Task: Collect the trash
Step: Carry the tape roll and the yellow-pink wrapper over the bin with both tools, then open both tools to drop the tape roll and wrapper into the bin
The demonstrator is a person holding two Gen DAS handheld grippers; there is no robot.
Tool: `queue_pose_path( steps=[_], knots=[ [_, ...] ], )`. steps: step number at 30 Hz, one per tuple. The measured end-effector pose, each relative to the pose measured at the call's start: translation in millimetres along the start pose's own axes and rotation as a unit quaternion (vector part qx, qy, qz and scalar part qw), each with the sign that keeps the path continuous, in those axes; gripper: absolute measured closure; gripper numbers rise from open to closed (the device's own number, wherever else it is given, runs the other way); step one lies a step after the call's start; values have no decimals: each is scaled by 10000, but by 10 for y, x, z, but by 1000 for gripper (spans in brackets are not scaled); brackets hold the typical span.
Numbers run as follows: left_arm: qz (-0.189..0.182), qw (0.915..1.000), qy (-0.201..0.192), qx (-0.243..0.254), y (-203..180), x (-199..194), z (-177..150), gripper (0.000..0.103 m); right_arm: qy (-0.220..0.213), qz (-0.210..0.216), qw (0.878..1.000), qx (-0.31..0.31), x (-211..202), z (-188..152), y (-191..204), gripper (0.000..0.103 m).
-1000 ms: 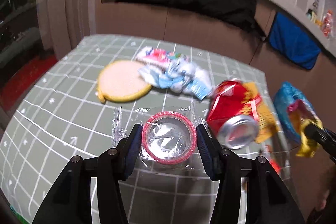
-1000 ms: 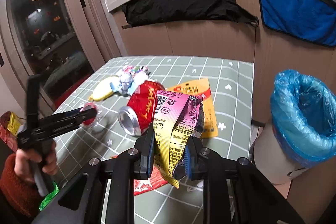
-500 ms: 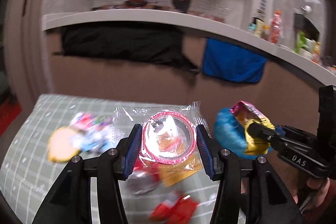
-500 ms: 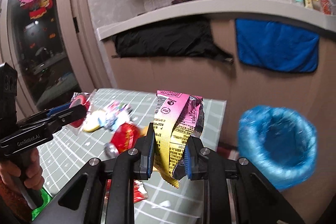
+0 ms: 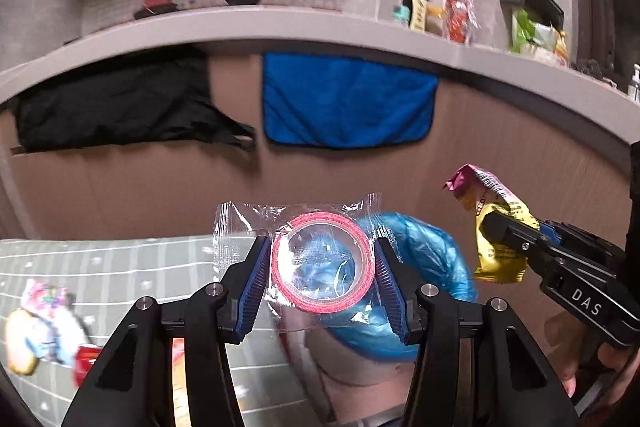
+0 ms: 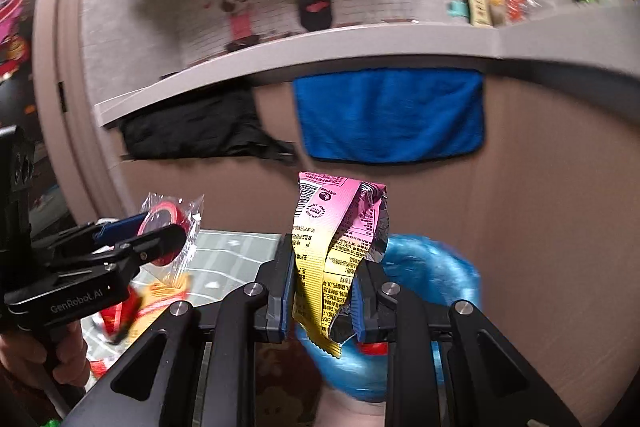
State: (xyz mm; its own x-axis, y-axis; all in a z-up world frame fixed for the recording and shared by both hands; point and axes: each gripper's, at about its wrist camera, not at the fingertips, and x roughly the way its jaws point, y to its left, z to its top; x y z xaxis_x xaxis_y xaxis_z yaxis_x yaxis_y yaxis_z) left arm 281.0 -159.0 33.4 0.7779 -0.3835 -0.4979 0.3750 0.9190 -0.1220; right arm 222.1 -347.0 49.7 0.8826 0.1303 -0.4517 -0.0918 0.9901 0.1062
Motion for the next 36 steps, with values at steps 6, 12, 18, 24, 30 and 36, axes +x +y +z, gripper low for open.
queue_pose_path(
  steps=[6, 12, 18, 24, 30, 36],
  knots=[
    [-191, 9992, 353, 67, -236, 583, 6, 50, 222, -177, 9988, 406, 263, -88, -465, 81],
    [-280, 9980, 565, -75, -267, 996, 6, 50, 490, -216, 9959, 735, 562, -139, -772, 81],
    [-317, 9955, 895, -81, -339, 1358, -51, 50, 672, -250, 9942, 806, 827, -225, -892, 81],
    [-355, 9923, 1176, -166, -334, 1589, -148, 50, 815, -266, 9926, 855, 988, -301, -964, 81],
    [-376, 9906, 1293, -254, -336, 1758, -162, 50, 897, -271, 9914, 909, 1089, -347, -1029, 81],
    [-745, 9868, 1291, -637, -268, 1781, -82, 48, 685, -242, 9916, 1069, 1031, -360, -1054, 40]
  ],
)
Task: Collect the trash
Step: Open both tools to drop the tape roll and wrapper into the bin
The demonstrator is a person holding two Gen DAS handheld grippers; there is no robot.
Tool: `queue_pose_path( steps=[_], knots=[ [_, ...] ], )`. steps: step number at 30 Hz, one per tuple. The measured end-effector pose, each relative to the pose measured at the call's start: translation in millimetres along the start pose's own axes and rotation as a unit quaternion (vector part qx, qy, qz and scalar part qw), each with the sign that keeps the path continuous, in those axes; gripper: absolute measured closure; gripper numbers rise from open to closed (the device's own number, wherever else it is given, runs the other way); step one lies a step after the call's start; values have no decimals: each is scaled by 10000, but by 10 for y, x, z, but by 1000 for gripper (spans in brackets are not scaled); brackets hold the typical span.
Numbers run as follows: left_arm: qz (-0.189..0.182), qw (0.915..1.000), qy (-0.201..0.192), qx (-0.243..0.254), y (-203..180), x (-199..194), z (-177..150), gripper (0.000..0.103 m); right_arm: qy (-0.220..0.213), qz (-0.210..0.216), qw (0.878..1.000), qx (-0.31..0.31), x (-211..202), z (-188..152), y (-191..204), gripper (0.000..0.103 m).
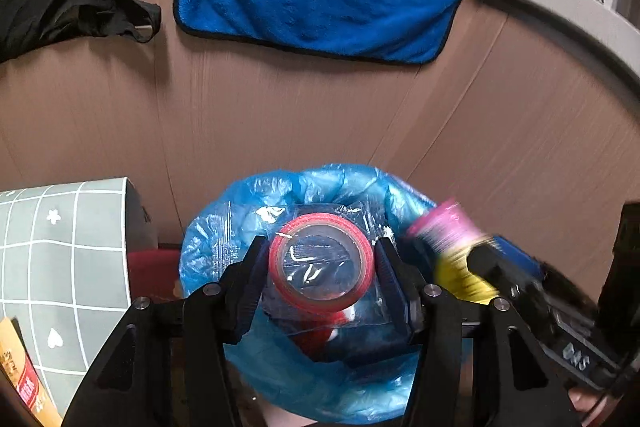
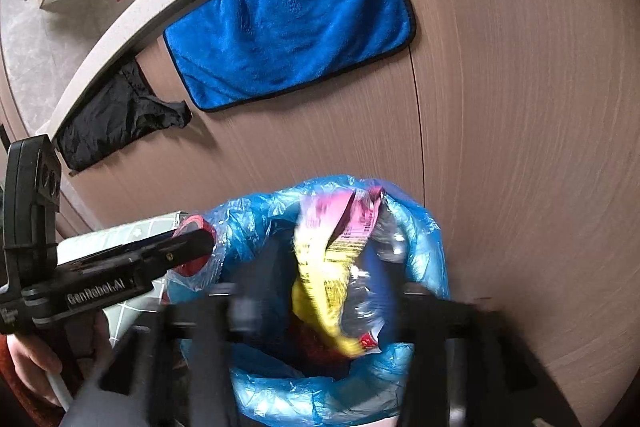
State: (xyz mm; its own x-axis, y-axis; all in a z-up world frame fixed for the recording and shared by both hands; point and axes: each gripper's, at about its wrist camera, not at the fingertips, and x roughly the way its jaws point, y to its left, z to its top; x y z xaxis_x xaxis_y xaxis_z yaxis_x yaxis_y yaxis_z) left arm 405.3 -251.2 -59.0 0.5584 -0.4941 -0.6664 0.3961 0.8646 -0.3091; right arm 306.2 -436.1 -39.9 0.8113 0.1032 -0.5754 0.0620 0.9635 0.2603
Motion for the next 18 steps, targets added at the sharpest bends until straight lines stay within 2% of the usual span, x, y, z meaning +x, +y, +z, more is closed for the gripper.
queue_pose_path(
  steps=[5, 9, 13, 18],
  knots=[
    [237, 9992, -303, 128, -43, -192, 38, 47, -58, 4, 9998, 166, -100, 5, -18, 40],
    [150, 9991, -401, 14, -6, -378, 65, 47, -17, 55, 9998, 190, -211, -55, 48, 40],
    [190, 9979, -621, -9, 65, -740, 7, 47, -33, 101, 9999, 49, -376, -146, 195, 40],
    [543, 9953, -788, 127, 249, -1301, -249, 47, -73, 390, 9992, -89, -594, -264, 473, 40]
  ],
)
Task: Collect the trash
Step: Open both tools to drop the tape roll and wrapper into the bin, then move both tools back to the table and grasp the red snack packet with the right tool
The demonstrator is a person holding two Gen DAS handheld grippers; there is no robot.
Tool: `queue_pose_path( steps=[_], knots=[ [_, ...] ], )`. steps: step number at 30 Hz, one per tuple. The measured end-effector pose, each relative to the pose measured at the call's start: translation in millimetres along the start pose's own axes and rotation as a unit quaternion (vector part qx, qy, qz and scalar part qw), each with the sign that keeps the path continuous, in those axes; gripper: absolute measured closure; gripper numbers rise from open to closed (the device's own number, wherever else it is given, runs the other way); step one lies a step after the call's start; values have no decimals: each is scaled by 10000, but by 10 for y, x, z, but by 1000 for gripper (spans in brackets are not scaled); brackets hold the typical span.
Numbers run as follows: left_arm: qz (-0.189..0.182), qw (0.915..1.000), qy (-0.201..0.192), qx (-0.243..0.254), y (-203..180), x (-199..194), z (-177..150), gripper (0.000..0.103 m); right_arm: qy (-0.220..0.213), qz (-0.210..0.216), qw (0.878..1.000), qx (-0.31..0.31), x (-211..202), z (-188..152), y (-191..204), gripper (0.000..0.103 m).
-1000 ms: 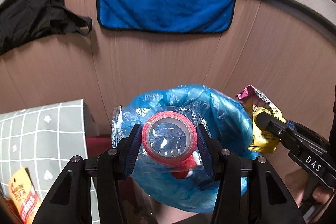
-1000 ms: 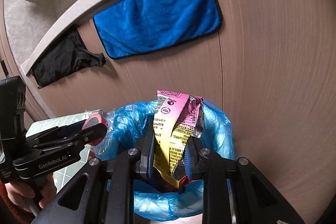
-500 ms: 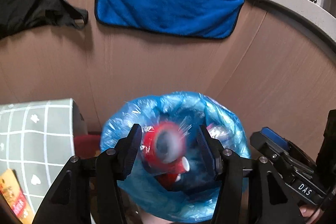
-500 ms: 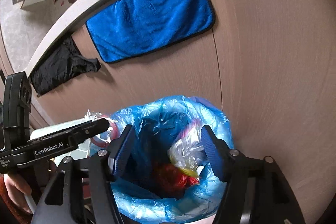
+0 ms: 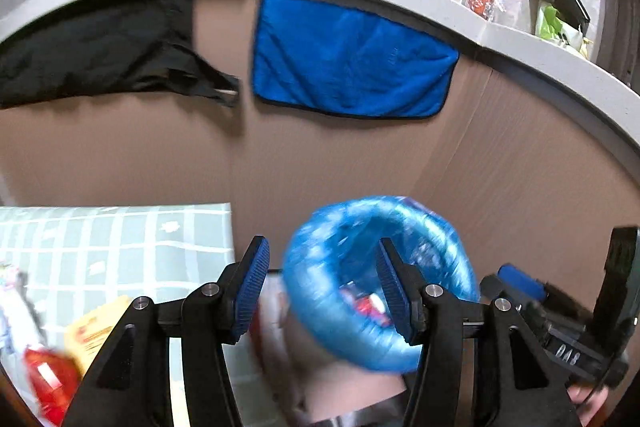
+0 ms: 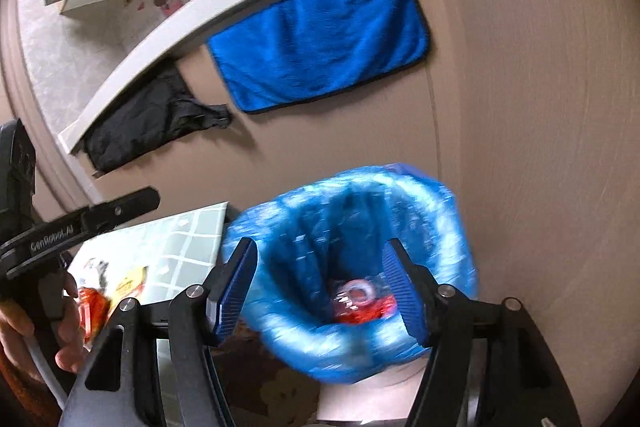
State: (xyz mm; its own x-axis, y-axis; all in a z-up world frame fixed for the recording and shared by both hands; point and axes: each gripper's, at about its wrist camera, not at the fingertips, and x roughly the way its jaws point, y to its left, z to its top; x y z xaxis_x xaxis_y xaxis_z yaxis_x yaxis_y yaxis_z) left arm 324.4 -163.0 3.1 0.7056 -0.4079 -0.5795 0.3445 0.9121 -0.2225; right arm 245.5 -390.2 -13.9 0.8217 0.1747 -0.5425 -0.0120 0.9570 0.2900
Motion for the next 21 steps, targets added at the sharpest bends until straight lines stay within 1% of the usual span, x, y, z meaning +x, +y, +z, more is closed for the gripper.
queue_pose_path(
  steps=[2, 4, 6, 8, 9, 11, 13, 15, 18, 21],
  knots=[
    [128, 9999, -63, 19, 141, -251, -105, 47, -2, 141, 9998, -115, -68, -55, 174, 40],
    [345, 9993, -164, 56, 337, -537, -242, 47, 47, 310, 9989, -339, -108, -124, 396, 40],
    [645, 9974, -323, -28, 559, -798, -352, 47, 128, 447, 9971, -597, -127, -209, 635, 40],
    [928, 9944, -454, -221, 826, -1063, -462, 47, 212, 595, 9946, -821, -115, -286, 865, 40],
    [1074, 9923, -476, -397, 1016, -1213, -539, 47, 257, 680, 9931, -915, -111, -330, 976, 40],
    [1254, 9885, -437, -727, 1311, -1414, -672, 47, 396, 901, 9893, -1078, -89, -427, 1202, 40],
    [1384, 9844, -404, -1010, 1551, -1565, -806, 47, 586, 1159, 9839, -1232, -54, -532, 1413, 40],
    [1564, 9797, -374, -1193, 1747, -1695, -945, 47, 787, 1366, 9773, -1413, -17, -683, 1651, 40],
    [1775, 9748, -355, -1306, 1944, -1848, -1165, 47, 1117, 1594, 9669, -1649, 71, -914, 1966, 40],
    [1876, 9727, -275, -1335, 2065, -1931, -1358, 47, 1386, 1742, 9590, -1754, 145, -1122, 2196, 40]
  ],
)
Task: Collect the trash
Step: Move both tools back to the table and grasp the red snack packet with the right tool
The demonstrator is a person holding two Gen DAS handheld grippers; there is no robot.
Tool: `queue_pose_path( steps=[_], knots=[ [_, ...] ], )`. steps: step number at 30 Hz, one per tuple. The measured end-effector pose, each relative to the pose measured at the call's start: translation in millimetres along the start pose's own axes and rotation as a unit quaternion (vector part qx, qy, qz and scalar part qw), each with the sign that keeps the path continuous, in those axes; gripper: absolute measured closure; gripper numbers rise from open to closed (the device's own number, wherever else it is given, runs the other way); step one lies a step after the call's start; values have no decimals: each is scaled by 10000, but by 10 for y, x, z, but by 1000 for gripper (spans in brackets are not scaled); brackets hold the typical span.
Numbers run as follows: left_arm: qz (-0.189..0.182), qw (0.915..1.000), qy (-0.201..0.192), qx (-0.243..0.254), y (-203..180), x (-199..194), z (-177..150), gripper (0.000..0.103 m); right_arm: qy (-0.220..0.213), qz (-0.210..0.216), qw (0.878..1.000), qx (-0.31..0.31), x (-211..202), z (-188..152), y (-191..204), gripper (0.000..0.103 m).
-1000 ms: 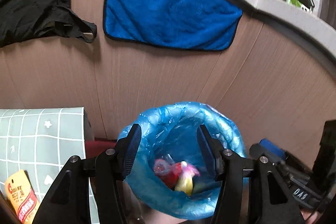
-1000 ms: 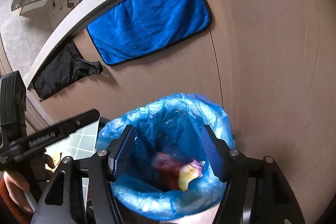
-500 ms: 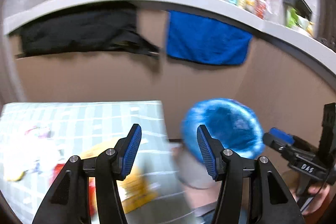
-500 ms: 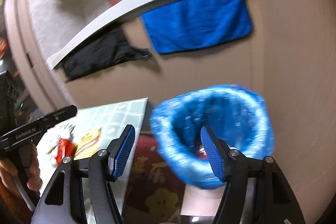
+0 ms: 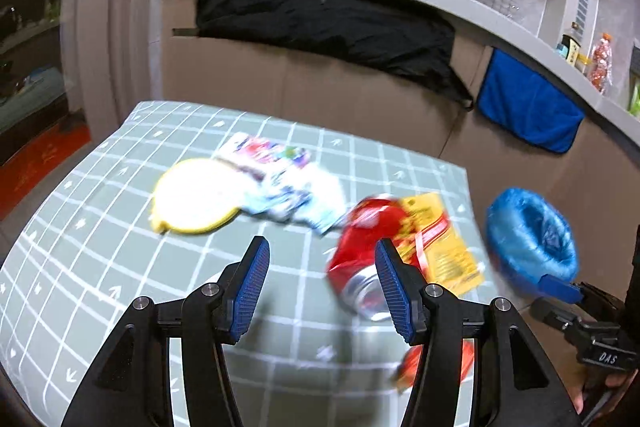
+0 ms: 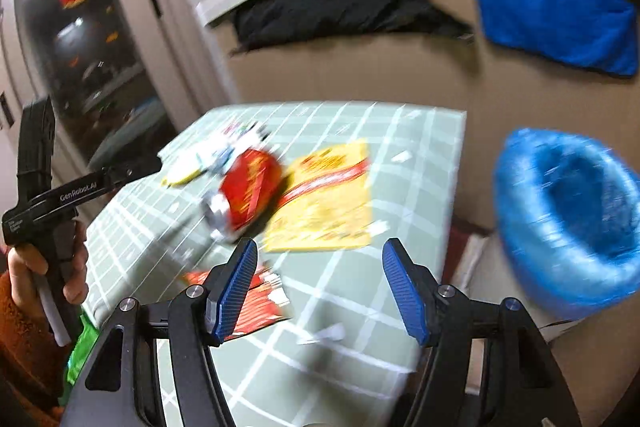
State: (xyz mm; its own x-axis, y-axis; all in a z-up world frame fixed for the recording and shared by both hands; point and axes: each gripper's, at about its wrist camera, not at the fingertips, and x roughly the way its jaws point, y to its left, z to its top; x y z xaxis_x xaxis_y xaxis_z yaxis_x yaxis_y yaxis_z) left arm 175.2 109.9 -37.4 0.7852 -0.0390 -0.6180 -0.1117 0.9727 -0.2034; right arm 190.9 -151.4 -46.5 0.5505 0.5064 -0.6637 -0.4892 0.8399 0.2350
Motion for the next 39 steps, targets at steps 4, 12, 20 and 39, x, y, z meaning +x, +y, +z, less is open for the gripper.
queue_pose_path(
  steps=[4, 12, 20, 39],
  knots=[
    [-33, 9998, 90, -183, 252, -44, -100, 47, 409, 258, 9986, -218, 261, -121, 298, 40],
    [-141, 9990, 94, -423, 509, -50, -168, 47, 1064, 223, 9931, -434, 692, -227, 460, 39],
    [-263, 9972, 313, -622, 624, 95, -268, 47, 1248, -159, 9821, -1403, 865, -273, 719, 19],
    [-848, 9921, 715, -585, 296, 285, -264, 47, 677, 10, 9943, -819, 355, -130, 347, 95]
  ],
)
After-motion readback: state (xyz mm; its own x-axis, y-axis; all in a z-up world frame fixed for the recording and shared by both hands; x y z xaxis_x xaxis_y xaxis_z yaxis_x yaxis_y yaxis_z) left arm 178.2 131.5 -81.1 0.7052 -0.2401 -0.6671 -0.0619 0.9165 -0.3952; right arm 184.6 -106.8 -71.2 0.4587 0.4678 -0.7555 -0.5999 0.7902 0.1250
